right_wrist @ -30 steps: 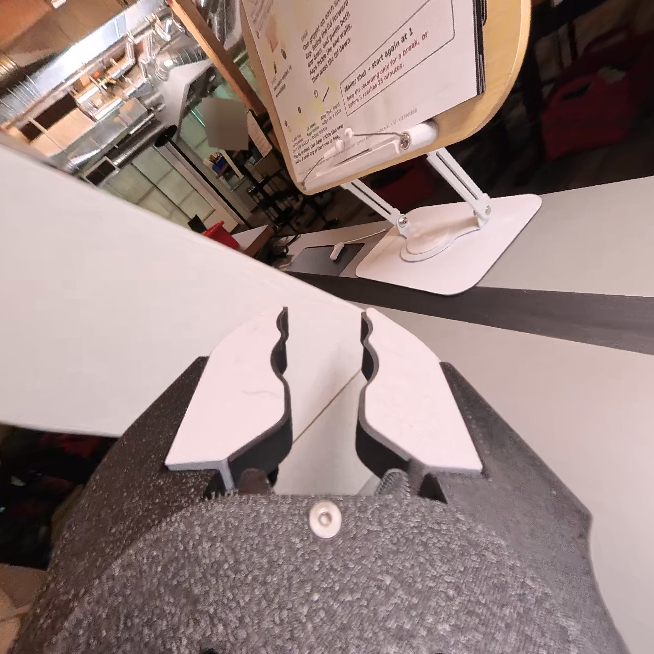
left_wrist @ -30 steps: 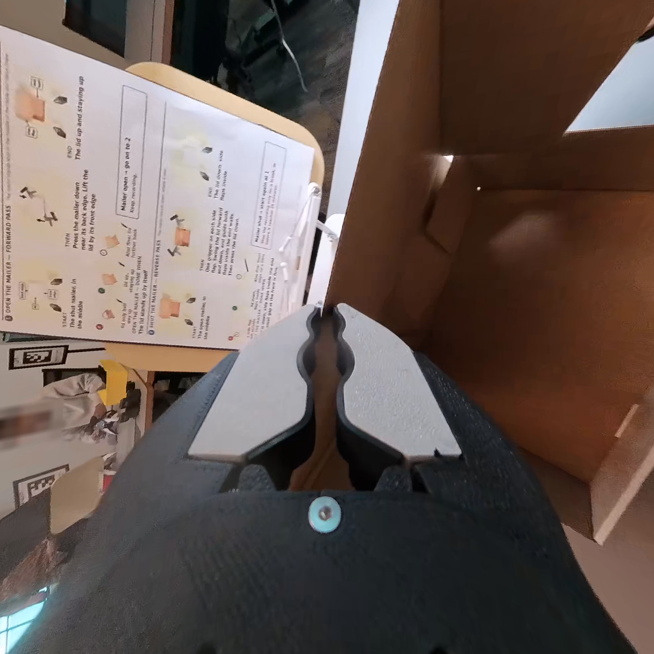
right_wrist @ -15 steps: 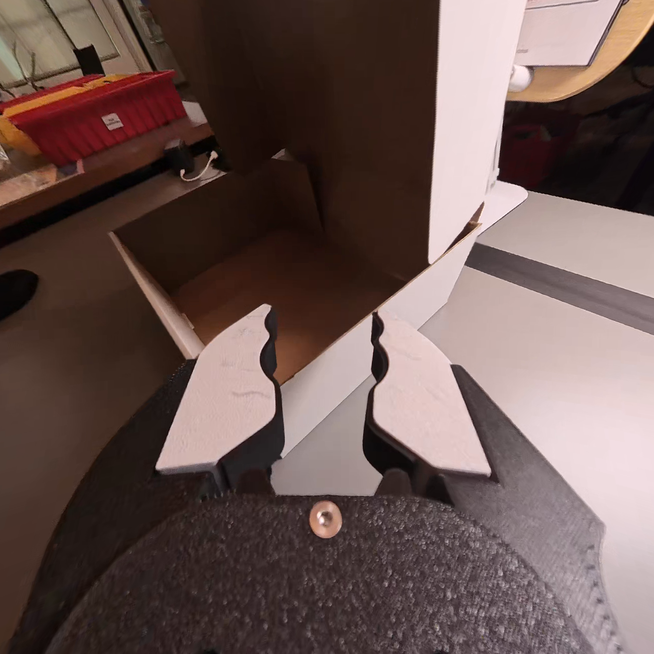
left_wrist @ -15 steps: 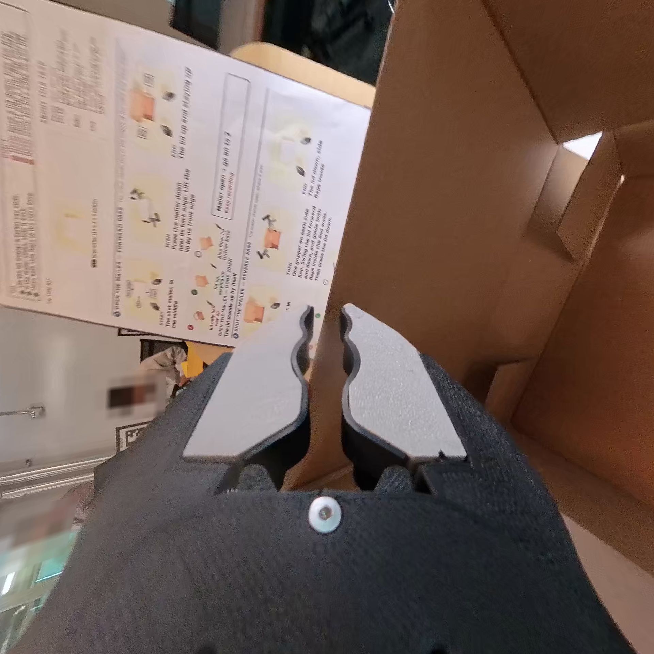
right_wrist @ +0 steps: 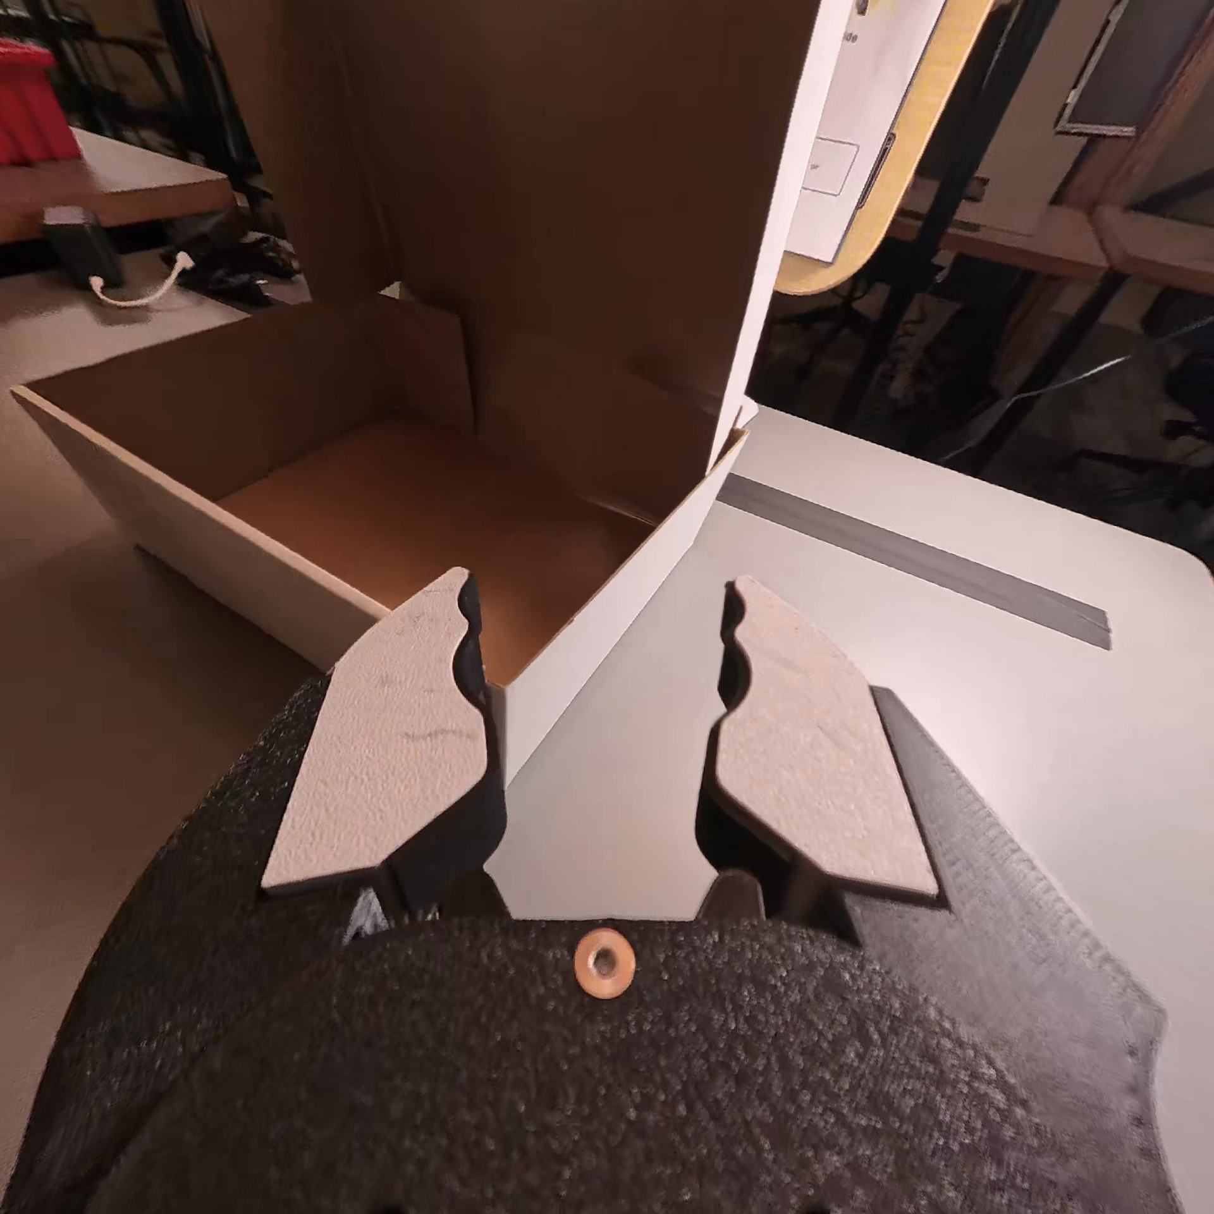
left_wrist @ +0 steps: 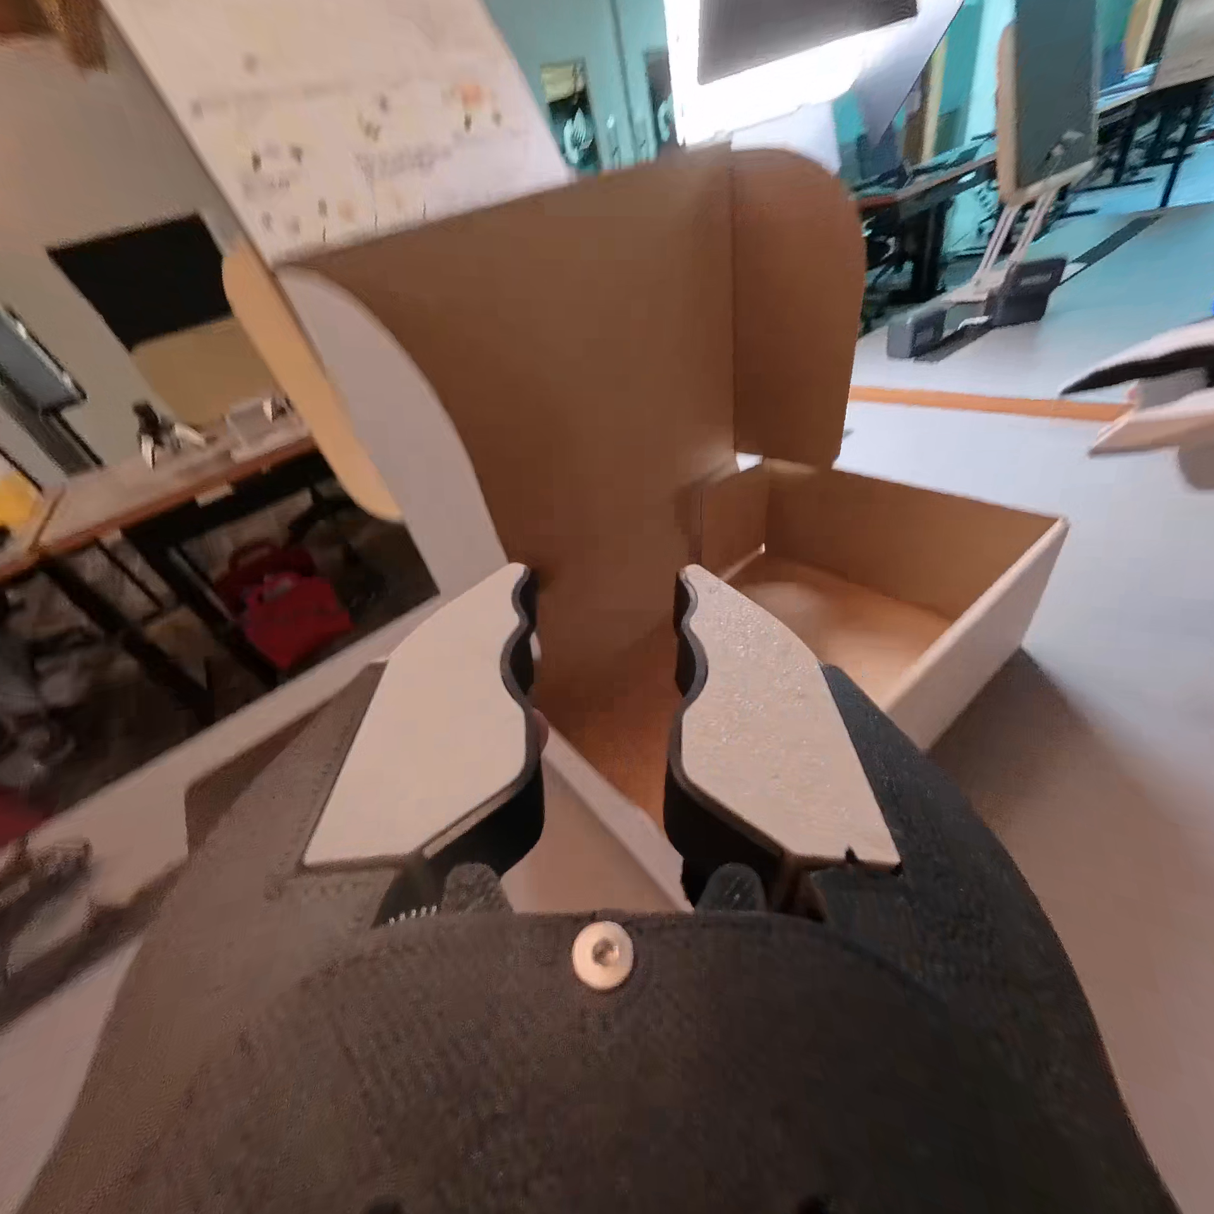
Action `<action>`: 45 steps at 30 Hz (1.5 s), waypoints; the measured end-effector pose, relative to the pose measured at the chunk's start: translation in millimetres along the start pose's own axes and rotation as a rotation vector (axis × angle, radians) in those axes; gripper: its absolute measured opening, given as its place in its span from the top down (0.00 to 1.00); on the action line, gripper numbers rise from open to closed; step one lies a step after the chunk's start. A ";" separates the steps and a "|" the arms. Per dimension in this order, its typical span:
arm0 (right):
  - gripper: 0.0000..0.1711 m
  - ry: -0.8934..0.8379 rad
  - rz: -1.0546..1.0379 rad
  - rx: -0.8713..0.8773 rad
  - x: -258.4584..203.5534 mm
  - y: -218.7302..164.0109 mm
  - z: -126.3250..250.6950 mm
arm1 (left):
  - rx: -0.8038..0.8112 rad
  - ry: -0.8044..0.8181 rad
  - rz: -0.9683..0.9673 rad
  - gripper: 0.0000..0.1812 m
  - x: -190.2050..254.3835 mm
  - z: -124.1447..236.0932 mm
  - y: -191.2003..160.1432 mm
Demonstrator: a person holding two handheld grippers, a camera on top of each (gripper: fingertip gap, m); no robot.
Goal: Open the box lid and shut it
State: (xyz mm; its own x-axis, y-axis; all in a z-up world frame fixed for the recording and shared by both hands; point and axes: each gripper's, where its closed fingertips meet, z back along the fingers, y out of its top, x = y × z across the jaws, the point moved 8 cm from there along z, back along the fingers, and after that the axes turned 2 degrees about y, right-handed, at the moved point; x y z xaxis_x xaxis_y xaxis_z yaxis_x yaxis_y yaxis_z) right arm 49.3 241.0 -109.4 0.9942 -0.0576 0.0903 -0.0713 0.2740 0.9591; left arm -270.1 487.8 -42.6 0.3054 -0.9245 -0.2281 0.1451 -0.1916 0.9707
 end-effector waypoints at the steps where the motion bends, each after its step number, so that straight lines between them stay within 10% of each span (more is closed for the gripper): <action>1: 0.59 -0.016 0.001 -0.002 -5.2 2.0 4.5 | -0.027 0.009 0.024 0.77 1.5 8.1 -13.7; 17: 0.55 -0.201 -0.121 -0.042 -57.9 -36.3 37.8 | -0.231 0.172 0.260 0.70 70.0 60.1 -104.9; 45: 0.54 -0.163 -0.070 -0.028 -129.3 -29.9 15.3 | -0.226 0.297 0.264 0.70 128.1 49.8 -97.3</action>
State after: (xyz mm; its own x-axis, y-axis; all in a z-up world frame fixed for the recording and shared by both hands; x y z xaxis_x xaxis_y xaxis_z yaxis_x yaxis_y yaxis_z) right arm -78.3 225.5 -145.7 0.9704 -0.2317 0.0676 0.0026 0.2900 0.9570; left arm -291.9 371.6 -162.5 0.6113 -0.7911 -0.0185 0.2175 0.1456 0.9651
